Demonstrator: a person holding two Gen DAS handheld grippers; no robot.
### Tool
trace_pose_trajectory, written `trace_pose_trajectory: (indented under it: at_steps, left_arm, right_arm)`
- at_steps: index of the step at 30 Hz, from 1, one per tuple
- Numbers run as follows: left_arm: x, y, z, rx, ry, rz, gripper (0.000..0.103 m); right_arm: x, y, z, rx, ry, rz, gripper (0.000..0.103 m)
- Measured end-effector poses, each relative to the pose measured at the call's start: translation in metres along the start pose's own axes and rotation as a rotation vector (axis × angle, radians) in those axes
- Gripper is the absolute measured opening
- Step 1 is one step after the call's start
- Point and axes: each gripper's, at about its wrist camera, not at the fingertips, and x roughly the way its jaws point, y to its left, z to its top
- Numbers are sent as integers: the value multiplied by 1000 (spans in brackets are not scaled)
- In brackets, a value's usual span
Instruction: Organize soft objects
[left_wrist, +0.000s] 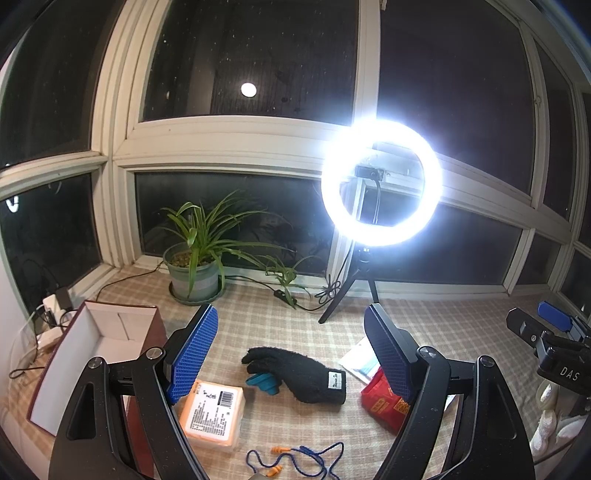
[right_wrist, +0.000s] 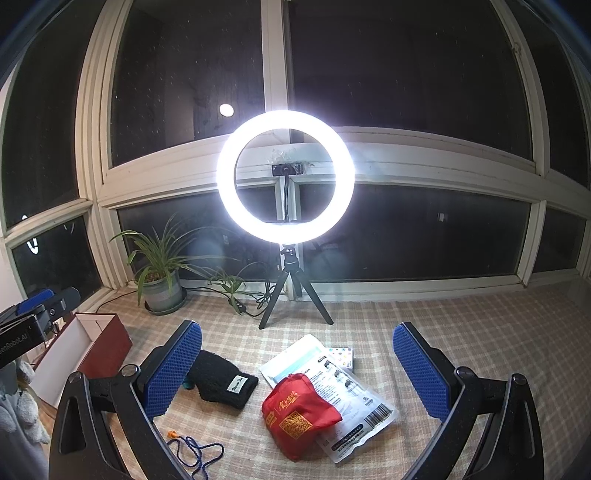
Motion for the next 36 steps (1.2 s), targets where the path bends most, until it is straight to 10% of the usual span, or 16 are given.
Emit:
trace_pose_trajectory:
  at_steps: [23, 36]
  left_arm:
    - [13, 8, -6, -27, 41, 19, 82]
    - [28, 45, -24, -125, 122, 78, 81]
  right_arm:
    - [17, -3, -3, -2, 50, 16, 102]
    - [55, -34, -9, 92, 154, 203, 102]
